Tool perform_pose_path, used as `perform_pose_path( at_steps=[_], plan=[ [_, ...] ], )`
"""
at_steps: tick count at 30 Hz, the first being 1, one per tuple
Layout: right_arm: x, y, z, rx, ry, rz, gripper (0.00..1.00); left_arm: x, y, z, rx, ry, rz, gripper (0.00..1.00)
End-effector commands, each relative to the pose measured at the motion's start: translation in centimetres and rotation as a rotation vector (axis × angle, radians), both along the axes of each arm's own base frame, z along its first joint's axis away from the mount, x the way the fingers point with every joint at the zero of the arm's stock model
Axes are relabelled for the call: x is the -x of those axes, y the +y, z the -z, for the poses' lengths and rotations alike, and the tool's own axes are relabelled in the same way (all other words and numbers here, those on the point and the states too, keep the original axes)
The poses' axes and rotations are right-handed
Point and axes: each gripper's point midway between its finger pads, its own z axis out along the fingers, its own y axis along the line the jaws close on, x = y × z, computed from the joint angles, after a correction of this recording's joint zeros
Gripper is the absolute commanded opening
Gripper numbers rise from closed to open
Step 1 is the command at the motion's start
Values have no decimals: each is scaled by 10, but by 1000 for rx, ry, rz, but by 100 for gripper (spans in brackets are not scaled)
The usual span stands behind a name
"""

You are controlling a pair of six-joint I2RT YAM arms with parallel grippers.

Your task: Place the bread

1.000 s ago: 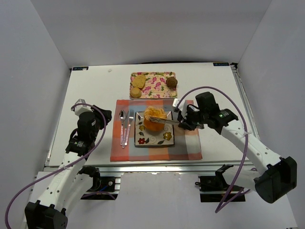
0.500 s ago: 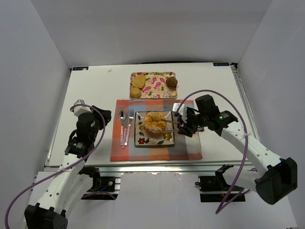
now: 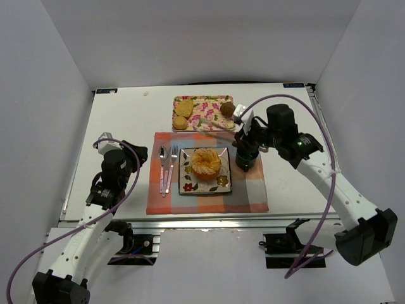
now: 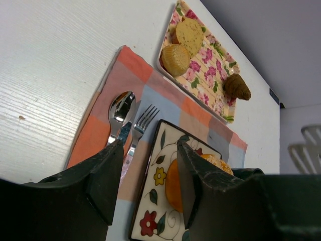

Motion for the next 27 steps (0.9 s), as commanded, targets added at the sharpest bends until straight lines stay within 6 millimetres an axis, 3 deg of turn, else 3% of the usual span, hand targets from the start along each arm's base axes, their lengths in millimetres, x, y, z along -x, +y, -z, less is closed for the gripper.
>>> perform_pose_path(
  at_steps=[1, 5, 9, 20, 27],
  plan=[
    [-54, -14, -12, 2, -64, 169, 48, 1, 2, -1, -4, 3, -6, 57],
    [-106, -37, 1, 75, -96, 268, 48, 2, 3, 0, 1, 0, -11, 57],
    [-135, -48, 16, 185, -181, 271, 49, 1, 4, 0, 1, -2, -16, 57],
    [-186, -58, 55, 312, -274, 324, 51, -4, 1, 4, -6, 13, -6, 57],
    [-200, -61, 79, 361, -241, 334, 52, -5, 1, 5, -14, 18, -2, 57]
  ],
)
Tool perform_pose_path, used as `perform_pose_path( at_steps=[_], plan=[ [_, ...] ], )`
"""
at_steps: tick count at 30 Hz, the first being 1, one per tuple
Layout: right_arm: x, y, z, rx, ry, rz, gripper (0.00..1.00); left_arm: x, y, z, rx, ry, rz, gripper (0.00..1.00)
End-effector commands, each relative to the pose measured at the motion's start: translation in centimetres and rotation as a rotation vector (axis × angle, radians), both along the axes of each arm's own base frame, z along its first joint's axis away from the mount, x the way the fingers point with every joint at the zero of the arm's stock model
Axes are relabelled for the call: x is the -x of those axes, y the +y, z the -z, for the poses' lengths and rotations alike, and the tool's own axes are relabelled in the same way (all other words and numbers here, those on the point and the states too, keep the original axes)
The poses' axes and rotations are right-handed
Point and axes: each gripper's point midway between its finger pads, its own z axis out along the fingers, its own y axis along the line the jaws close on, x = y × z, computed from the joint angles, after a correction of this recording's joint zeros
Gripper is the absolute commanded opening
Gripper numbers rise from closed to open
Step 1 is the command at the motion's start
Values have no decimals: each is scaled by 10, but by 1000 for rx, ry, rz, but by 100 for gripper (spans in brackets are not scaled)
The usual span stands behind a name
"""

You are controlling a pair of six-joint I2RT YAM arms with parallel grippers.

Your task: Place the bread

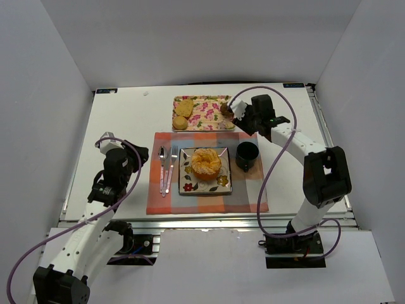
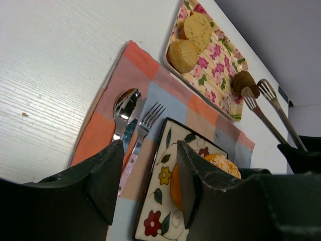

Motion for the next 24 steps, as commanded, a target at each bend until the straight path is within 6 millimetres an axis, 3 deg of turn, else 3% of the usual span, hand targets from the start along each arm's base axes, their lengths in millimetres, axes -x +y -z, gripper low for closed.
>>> perform_pose_path(
  at_steps=[1, 8, 14, 19, 22, 24],
  plan=[
    [-27, -1, -28, 1, -106, 21, 52, -2, 2, -5, -3, -16, -3, 57],
    [-43, -8, -25, 26, -123, 75, 54, -1, 2, -4, -2, -17, -7, 57],
    [-45, -10, -27, 32, -133, 81, 53, 0, 3, -3, -4, -14, -10, 57],
    [-43, -13, -17, 45, -106, 80, 50, 0, 2, -5, -1, -18, -7, 57],
    [-41, -12, -7, 53, -79, 72, 46, 0, 3, -6, -6, -18, -7, 57],
    [-40, -12, -5, 51, -64, 70, 33, 0, 3, -7, -6, -18, -9, 57]
  ],
)
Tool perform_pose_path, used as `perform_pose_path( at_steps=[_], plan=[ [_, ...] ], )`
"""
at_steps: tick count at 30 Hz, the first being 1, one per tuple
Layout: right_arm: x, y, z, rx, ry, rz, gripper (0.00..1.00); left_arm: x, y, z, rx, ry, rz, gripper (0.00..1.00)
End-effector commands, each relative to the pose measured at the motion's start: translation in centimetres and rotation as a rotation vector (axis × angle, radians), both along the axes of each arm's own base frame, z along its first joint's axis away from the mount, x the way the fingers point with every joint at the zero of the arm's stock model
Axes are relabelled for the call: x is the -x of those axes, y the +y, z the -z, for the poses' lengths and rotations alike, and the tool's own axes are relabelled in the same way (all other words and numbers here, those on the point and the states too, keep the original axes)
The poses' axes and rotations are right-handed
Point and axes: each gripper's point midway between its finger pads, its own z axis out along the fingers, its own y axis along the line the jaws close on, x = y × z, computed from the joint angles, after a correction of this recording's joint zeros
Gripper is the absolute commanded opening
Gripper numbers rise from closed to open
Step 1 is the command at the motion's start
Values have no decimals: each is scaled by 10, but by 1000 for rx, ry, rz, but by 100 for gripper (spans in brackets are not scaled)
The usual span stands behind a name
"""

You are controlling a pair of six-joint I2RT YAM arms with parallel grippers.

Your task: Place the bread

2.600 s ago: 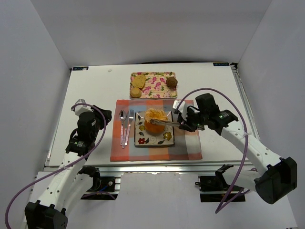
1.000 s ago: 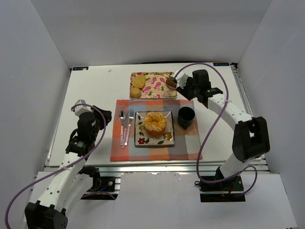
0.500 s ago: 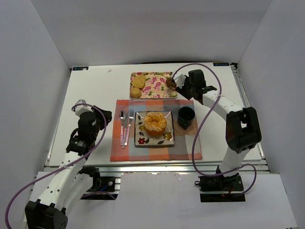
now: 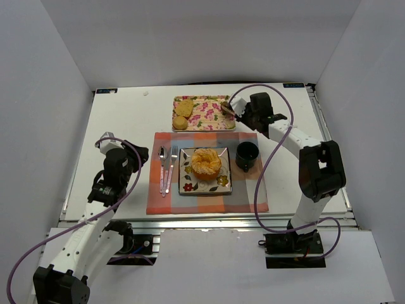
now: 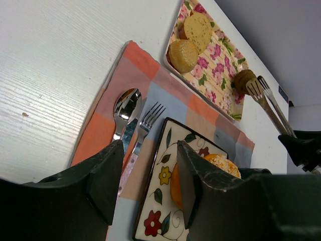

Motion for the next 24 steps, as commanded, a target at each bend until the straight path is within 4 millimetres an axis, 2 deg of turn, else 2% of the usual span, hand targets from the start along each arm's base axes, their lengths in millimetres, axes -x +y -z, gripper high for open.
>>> perform_pose_path(
  at_steps=[1, 5, 6, 9, 10, 12, 13, 15, 18, 20, 21, 23, 24],
  plan=[
    [-13, 2, -16, -15, -40, 1, 28, 1, 3, -8, -5, -20, -8, 57],
    [-11, 5, -27, -44, -42, -11, 10, 2, 5, -9, -4, -25, -15, 57],
    [-8, 5, -29, -53, -34, -4, 8, 3, 5, -9, -3, -24, -16, 57],
    [3, 15, -50, -122, -43, -49, 5, 4, 6, -9, -4, -24, -18, 57],
    [10, 17, -65, -157, -56, -62, 4, 4, 5, -11, -3, -27, -17, 57],
    [21, 22, -76, -193, -61, -84, 0, 4, 6, -11, -3, -28, -20, 57],
    [31, 25, -90, -229, -65, -107, 0, 4, 6, -11, -4, -26, -20, 57],
    [46, 29, -98, -258, -50, -136, 0, 4, 6, -12, -3, -28, -18, 57],
    [88, 40, -116, -320, -11, -229, 0, 3, 5, -12, -2, -31, -18, 57],
    [118, 52, -116, -353, 43, -312, 0, 3, 5, -12, -2, -30, -17, 57],
    [134, 63, -117, -358, 60, -363, 0, 2, 5, -13, -1, -33, -17, 57],
    [170, 71, -120, -368, 81, -451, 0, 2, 5, -12, -1, -31, -17, 57],
    [191, 82, -130, -371, 66, -515, 0, 2, 5, -13, -1, -33, -17, 57]
  ],
)
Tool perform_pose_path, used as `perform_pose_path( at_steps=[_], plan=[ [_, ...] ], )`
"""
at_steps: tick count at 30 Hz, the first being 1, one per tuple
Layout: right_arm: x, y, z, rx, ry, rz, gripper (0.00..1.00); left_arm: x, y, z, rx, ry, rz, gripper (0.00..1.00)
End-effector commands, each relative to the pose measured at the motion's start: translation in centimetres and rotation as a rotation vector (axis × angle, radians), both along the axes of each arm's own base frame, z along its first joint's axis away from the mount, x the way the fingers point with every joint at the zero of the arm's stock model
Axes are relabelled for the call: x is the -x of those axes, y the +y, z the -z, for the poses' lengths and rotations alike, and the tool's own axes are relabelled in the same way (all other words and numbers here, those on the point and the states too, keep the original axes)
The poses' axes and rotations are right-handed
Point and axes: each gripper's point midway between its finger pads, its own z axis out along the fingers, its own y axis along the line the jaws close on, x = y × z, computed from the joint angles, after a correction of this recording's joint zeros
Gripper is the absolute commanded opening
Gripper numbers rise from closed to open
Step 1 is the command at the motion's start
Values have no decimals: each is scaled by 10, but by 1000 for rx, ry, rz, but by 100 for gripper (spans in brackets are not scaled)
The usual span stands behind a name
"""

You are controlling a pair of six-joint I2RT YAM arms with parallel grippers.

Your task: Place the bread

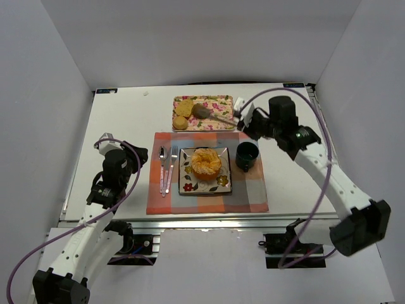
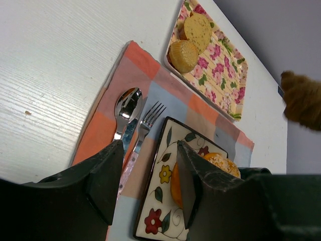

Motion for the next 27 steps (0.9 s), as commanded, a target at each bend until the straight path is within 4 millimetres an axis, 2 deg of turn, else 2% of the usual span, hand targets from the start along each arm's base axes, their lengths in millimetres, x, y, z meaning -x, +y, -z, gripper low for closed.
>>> perform_pose_path(
  at_steps=[1, 2, 3, 5, 6, 8, 9, 12, 19, 23, 27],
  plan=[
    [72, 33, 5, -27, 77, -232, 0, -2, 3, -12, -2, -30, -13, 57],
    [83, 37, 9, -18, 88, -261, 0, -2, 3, -11, -2, -29, -11, 57],
    [104, 46, 9, -4, 89, -322, 0, -2, 3, -12, -1, -30, -11, 57],
    [119, 51, 15, 23, 93, -359, 0, -1, 3, -13, -1, -32, -13, 56],
    [134, 58, 15, 35, 80, -410, 0, -1, 4, -13, -3, -34, -14, 57],
    [146, 62, 22, 71, 71, -450, 0, 1, 5, -14, -5, -34, -16, 57],
    [160, 67, 26, 103, 61, -505, 0, 2, 5, -15, -5, -38, -17, 57],
    [177, 70, 43, 187, 41, -569, 0, 5, 8, -16, -8, -39, -26, 57],
    [162, 58, 72, 347, -60, -559, 1, 16, 14, -19, 15, -62, -55, 57],
    [150, 59, 79, 374, -122, -542, 3, 20, 15, -17, 20, -60, -61, 57],
    [146, 61, 85, 385, -140, -543, 5, 21, 16, -18, 15, -60, -61, 57]
  ],
)
